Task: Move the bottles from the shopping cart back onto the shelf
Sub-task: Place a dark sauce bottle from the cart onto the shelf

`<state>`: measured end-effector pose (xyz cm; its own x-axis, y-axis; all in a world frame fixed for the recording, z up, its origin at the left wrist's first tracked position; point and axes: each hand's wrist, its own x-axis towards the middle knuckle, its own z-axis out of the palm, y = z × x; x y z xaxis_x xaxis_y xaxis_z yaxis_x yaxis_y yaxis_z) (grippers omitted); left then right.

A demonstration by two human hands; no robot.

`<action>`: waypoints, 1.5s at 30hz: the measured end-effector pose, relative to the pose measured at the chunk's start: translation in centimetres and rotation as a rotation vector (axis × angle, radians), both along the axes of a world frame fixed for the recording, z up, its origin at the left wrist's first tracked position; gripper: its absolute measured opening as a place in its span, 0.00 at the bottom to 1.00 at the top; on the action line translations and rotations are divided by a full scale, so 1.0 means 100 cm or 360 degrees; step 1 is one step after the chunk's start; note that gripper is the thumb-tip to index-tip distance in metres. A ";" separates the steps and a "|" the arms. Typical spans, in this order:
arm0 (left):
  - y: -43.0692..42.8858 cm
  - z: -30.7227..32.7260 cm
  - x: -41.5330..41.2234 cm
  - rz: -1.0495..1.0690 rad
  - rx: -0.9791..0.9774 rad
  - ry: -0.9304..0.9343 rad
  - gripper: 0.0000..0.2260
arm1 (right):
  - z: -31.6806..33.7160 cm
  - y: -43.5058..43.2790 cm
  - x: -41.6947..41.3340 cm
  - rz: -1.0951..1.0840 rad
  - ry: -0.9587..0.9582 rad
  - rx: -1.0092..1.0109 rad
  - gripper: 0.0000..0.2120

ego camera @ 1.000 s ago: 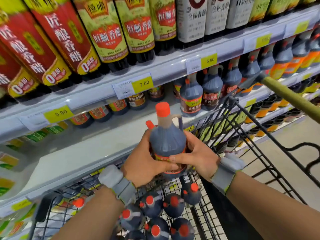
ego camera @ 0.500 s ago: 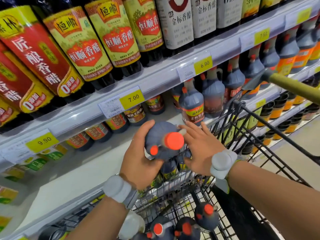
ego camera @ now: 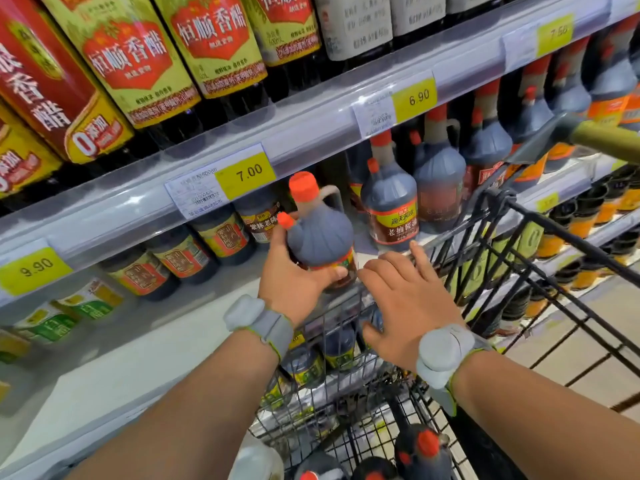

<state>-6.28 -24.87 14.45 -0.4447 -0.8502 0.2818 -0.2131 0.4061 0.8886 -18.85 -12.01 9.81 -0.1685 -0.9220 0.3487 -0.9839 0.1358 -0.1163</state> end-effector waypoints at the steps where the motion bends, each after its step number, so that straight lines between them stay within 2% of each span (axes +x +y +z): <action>1: -0.004 -0.002 -0.002 0.0020 0.0045 0.0004 0.37 | -0.001 -0.001 0.000 -0.0012 -0.0011 -0.0019 0.33; 7: -0.032 -0.010 -0.011 0.0126 0.0347 0.0016 0.37 | -0.002 -0.003 0.005 -0.0064 -0.0068 -0.0071 0.30; 10: -0.038 -0.017 -0.014 0.0137 0.0354 -0.0065 0.31 | 0.002 -0.004 0.007 -0.0113 -0.0074 -0.0082 0.27; 15: -0.041 -0.020 -0.021 0.0068 0.0356 -0.0113 0.34 | 0.007 -0.010 0.007 -0.0158 -0.0081 -0.0132 0.24; 17: -0.039 -0.018 -0.021 0.0056 0.0348 -0.0135 0.32 | 0.014 -0.012 0.008 -0.0183 -0.0086 -0.0027 0.27; 20: -0.033 -0.018 -0.021 0.0095 0.0295 -0.0216 0.31 | 0.031 -0.019 0.008 -0.0229 -0.0108 0.0299 0.31; 23: -0.027 -0.022 -0.018 0.0156 0.0075 -0.0305 0.28 | 0.045 -0.025 0.005 -0.0195 -0.0105 0.0512 0.31; 26: -0.016 -0.027 -0.011 0.0361 -0.0317 -0.0408 0.31 | 0.054 -0.032 0.001 -0.0191 -0.0125 0.0720 0.31; 28: -0.008 -0.028 -0.005 0.0528 -0.0534 -0.0366 0.26 | 0.055 -0.036 -0.001 -0.0206 -0.0179 0.0787 0.31; 31: 0.000 -0.028 0.003 0.0435 -0.0704 -0.0487 0.19 | 0.054 -0.044 0.001 -0.0198 -0.0222 0.0838 0.31; 33: 0.002 -0.030 0.000 0.0445 -0.0614 -0.0608 0.22 | 0.051 -0.046 0.000 -0.0232 -0.0217 0.0867 0.32; 36: -0.005 -0.025 -0.012 0.0649 -0.0152 -0.0532 0.31 | 0.049 -0.049 0.001 -0.0267 -0.0152 0.0886 0.34; 38: -0.008 -0.023 -0.020 0.0627 -0.0057 -0.0459 0.37 | 0.049 -0.046 0.001 -0.0251 -0.0142 0.0882 0.35; 42: -0.007 -0.015 -0.022 0.0455 0.0014 -0.0381 0.27 | 0.062 -0.041 0.005 -0.0207 -0.0118 0.0934 0.30; 45: -0.006 -0.014 -0.025 0.0419 0.0074 -0.0342 0.25 | 0.063 -0.040 0.004 -0.0190 -0.0042 0.0930 0.30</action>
